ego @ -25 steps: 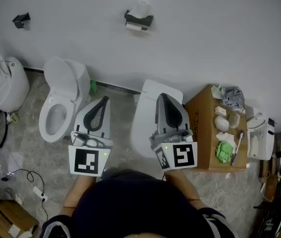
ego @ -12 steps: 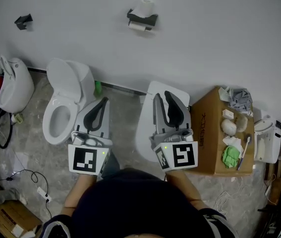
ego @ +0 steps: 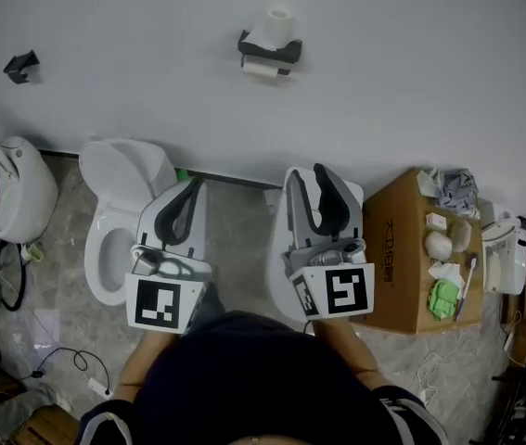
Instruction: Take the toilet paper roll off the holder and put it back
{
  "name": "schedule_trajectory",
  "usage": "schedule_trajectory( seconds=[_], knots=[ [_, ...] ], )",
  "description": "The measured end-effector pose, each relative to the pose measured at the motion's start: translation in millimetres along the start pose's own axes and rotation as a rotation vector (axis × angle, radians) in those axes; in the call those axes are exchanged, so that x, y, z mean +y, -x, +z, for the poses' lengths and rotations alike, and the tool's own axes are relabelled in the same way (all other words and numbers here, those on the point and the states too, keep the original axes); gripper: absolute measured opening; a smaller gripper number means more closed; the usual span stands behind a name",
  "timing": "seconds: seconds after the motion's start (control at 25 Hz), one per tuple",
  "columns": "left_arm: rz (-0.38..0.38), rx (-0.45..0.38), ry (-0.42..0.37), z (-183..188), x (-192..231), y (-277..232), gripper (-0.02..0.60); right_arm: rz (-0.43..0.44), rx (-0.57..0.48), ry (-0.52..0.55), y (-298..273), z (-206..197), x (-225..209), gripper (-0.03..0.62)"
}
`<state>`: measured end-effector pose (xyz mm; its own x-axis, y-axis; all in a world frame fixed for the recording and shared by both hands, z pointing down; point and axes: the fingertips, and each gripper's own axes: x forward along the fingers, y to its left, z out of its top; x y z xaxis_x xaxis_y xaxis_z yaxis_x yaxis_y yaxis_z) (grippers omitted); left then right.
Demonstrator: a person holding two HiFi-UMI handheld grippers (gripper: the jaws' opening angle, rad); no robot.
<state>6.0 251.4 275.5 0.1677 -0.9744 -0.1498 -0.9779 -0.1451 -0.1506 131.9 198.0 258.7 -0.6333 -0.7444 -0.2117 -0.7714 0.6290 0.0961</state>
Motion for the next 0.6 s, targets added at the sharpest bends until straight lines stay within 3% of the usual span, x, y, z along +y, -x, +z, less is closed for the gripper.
schedule_trajectory(
  seconds=[0.6],
  knots=[
    [-0.142, 0.01, 0.006, -19.9, 84.1, -82.2, -0.002, -0.119, 0.036, 0.034, -110.7, -19.4, 2.3, 0.141]
  ],
)
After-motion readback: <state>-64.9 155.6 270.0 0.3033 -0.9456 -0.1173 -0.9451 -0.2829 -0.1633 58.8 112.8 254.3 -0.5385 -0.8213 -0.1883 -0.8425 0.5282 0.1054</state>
